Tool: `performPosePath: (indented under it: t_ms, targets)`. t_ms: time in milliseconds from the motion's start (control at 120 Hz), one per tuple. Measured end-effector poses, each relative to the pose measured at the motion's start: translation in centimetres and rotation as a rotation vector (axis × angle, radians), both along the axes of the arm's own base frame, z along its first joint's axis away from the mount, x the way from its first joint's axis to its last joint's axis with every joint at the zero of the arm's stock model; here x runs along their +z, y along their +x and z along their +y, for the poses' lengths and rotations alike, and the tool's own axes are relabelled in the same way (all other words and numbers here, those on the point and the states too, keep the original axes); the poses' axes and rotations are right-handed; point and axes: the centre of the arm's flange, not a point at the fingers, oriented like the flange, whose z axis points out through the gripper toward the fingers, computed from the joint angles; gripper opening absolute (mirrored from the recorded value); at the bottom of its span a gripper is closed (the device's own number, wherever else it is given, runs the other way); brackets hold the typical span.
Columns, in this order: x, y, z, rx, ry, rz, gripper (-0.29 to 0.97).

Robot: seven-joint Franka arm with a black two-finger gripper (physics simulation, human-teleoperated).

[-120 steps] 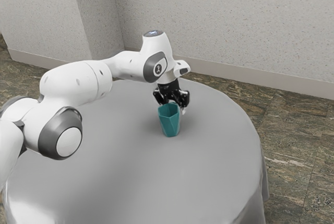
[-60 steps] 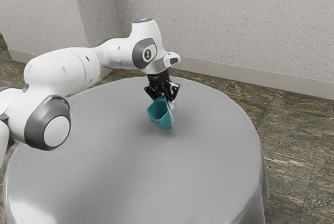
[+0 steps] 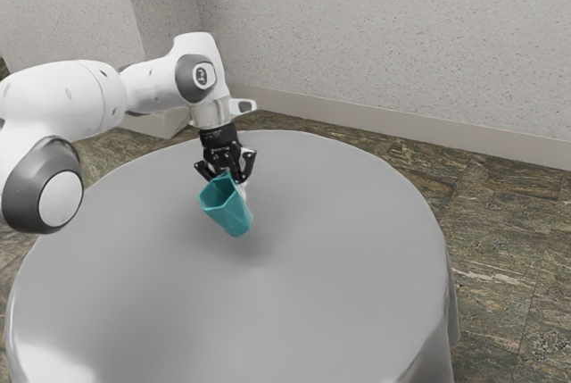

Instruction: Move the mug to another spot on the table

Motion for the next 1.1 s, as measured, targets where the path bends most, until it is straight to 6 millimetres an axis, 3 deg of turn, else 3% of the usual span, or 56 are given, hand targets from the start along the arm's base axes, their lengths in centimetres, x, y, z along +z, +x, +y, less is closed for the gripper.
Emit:
performPosePath:
  t_ms: [200, 383, 500, 667, 842, 1100]
  targets:
    - [-0.9, -1.4, 2.6, 0.045, 0.015, 0.11, -0.04]
    - [-1.2, -1.6, 5.2, 0.089, 0.051, 0.154, -0.04]
    - [-1.4, -0.7, 5.3, 0.091, 0.065, 0.15, -0.04]
    - [-4.0, 0.8, 5.0, 0.087, 0.077, 0.158, -0.04]
    - [-7.3, 0.9, 5.6, 0.112, 0.072, 0.196, -0.05]
    - [-8.6, 1.0, 5.6, 0.129, 0.066, 0.212, -0.06]
